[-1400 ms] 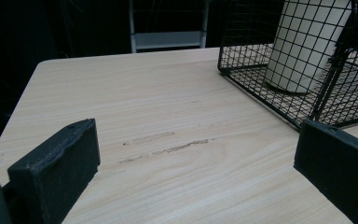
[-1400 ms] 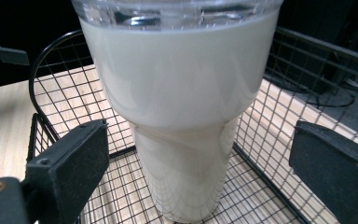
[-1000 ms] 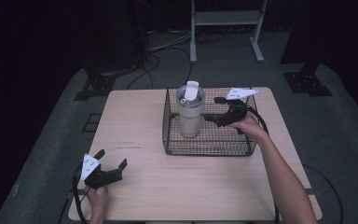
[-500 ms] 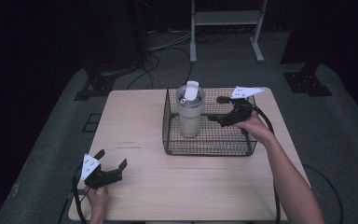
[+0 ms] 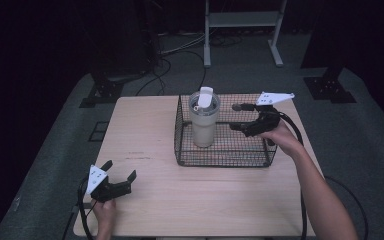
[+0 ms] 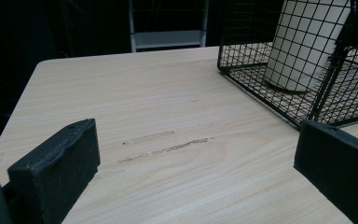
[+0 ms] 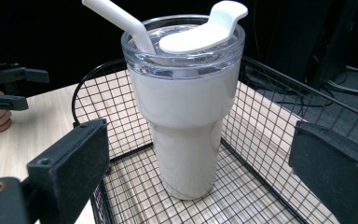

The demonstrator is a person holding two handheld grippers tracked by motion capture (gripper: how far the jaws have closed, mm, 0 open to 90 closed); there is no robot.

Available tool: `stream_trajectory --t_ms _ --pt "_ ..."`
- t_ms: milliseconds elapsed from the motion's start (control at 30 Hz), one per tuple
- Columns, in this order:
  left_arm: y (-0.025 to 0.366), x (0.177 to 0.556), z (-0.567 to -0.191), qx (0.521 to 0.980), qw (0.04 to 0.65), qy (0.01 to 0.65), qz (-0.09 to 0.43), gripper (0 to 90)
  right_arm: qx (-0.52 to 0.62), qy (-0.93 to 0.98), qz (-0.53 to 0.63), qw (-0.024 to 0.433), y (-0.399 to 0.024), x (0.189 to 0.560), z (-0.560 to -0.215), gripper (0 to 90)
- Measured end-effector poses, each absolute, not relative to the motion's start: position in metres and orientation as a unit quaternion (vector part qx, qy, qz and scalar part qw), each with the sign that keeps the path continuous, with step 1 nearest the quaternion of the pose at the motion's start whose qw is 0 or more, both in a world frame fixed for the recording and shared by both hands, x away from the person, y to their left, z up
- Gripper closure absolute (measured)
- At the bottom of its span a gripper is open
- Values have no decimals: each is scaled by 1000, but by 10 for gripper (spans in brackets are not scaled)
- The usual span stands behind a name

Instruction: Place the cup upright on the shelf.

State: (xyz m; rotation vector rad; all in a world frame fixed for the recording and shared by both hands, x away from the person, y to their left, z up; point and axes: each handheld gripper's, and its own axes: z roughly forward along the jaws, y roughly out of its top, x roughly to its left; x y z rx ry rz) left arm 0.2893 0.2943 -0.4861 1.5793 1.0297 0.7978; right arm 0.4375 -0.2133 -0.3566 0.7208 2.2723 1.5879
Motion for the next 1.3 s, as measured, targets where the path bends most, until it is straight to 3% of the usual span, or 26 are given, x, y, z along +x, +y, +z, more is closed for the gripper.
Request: stream_trajectory --t_ms 367,1300 --pt "294 289 -486 660 519 429 334 0 246 786 551 137 -223 423 -348 46" --pt "293 289 -486 659 519 430 333 0 230 794 550 118 -232 390 -364 51"
